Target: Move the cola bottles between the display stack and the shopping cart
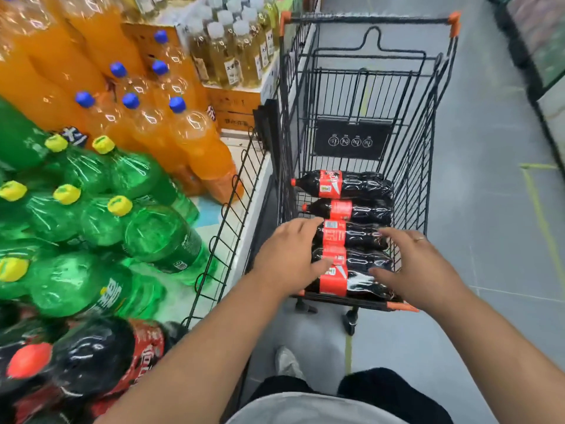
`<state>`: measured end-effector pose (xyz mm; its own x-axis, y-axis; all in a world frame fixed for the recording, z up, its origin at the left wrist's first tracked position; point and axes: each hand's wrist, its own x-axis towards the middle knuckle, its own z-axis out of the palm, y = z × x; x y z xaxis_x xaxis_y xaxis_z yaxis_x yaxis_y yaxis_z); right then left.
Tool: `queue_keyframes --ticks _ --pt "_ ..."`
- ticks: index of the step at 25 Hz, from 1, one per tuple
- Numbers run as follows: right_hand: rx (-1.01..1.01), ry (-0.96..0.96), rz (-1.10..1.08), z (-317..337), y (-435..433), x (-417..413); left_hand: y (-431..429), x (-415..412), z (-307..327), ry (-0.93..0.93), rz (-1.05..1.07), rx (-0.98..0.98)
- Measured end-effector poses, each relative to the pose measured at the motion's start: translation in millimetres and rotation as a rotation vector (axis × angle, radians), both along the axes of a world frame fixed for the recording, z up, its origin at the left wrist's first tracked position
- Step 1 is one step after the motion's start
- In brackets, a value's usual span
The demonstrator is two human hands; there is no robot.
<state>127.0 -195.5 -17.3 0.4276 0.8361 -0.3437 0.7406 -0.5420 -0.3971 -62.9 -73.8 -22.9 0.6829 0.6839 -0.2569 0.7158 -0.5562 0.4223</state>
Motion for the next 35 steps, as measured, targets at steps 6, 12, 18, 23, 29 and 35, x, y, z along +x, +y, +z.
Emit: queue_keyframes --ticks 6,12,18,23,29,35 --pt "-0.038 -0.002 0.023 -14.7 41.9 55.4 45.8 49.8 -15.8 0.01 0.045 -0.057" --pt "-0.115 0.075 0.151 -38.0 105.6 127.4 85.3 122.3 -28.5 -0.043 0.34 -0.179" --pt "-0.172 0.098 0.321 -64.1 176.4 193.0 120.3 182.6 -62.8 -0.034 0.626 -0.301" --pt "-0.2 0.068 0.403 -111.9 239.3 226.2 155.5 208.9 -105.2 -0.068 0.843 -0.431" --pt "-0.236 -0.013 0.552 -196.4 311.0 233.1 203.7 228.8 -197.3 -0.139 1.005 -0.532" --pt "-0.392 -0.034 0.591 -286.8 356.1 241.9 247.2 242.7 -298.1 -0.286 1.326 -0.695"
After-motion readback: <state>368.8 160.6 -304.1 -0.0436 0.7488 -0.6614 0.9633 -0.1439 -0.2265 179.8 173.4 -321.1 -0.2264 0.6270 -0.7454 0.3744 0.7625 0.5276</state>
